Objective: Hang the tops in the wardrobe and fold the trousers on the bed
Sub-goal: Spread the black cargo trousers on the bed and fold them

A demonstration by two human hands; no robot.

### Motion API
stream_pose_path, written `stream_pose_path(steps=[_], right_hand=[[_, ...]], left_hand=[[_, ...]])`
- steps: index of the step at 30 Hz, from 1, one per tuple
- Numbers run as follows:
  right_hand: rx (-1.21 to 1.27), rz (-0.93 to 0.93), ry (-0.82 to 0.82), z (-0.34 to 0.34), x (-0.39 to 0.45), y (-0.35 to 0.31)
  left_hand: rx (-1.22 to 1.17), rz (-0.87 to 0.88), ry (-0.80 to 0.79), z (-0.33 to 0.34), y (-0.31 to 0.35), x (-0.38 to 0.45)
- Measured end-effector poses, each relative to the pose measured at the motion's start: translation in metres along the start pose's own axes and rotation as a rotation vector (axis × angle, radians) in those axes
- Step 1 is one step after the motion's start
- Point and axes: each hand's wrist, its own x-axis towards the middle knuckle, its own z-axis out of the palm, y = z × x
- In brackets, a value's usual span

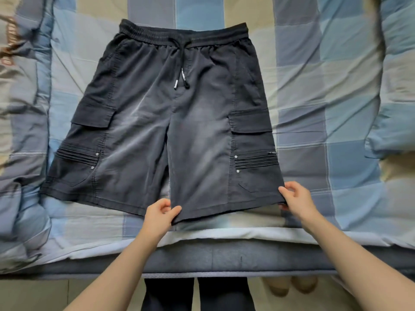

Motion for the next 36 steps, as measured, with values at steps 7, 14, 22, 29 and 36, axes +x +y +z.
stream_pose_path(steps=[7, 14, 22, 29, 36], right_hand=[[-0.197, 0.127, -0.177, -0.016, -0.008, 0.025], [-0.444, -0.296, -0.198, 0.000, -0.034, -0.011], [-0.771, -0.715, -0.433, -0.020, -0.052, -0.087], [-0.304, -0.202, -0.061, 0.013, 0.084, -0.199], [0.035, -0.096, 0.002, 0.060, 0.111, -0.257]], left_hand=[[0.578, 0.022, 0.253, 0.011, 0.032, -0.009], [0.146, 0.031, -0.300, 0.114, 0.123, -0.018], [0.404, 0.120, -0.103, 0.152, 0.147, -0.024], [0.381, 0.254, -0.173, 0.137, 0.120, -0.038], [0.247, 0.253, -0.262, 0.083, 0.096, -0.032]])
